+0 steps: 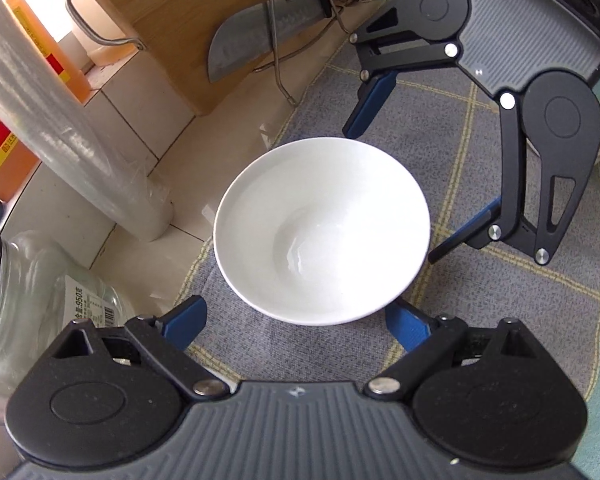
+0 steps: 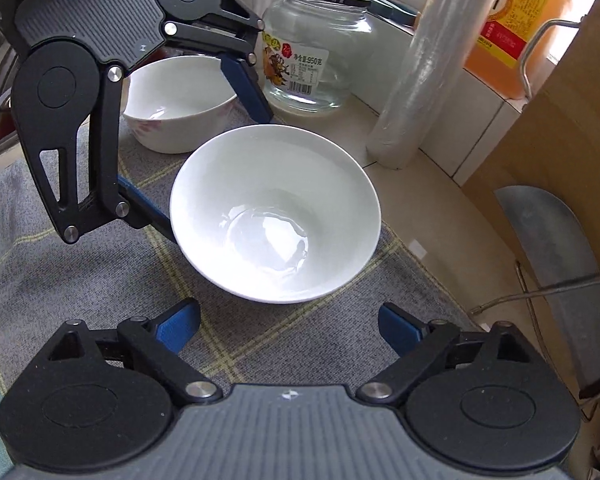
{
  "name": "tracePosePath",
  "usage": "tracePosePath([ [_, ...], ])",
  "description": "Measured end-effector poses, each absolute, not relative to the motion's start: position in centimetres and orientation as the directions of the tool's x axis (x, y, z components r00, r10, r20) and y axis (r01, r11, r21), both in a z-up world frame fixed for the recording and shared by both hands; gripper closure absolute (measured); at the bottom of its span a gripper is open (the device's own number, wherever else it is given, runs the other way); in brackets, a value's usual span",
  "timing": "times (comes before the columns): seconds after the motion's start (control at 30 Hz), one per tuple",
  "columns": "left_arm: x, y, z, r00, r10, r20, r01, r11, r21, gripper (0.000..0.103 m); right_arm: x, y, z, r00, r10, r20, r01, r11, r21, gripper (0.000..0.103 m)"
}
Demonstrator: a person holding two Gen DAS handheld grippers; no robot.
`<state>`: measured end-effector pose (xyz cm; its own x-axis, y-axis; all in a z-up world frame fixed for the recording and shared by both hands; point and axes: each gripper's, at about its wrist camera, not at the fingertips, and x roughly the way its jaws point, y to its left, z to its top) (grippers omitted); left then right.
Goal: Organize plates and bowls
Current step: 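Close the left tool on the bowl rim while the right tool grips the opposite rim, then lift the white bowl with both tools toward the other white bowl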
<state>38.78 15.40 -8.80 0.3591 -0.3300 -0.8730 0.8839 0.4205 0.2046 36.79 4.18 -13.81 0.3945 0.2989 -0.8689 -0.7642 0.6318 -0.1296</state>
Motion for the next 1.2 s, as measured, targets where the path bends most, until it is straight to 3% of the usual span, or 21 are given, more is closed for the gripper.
tracePosePath([
  [0.67,38.9,15.2,-8.6,0.328,-0.425,-0.844,0.925,0.326,0.195,0.011,38.2,4.4,-14.2,0.379,0.357,-0.854,-0.816,0.564,-0.127,0.019],
  [1.2,38.3,15.1,-8.4,0.338,-0.430,-0.837,0.926,0.311,0.214,0.011,36.5,4.7,-12.8,0.406,0.356,-0.841,-0.817,0.554,-0.160,0.022],
])
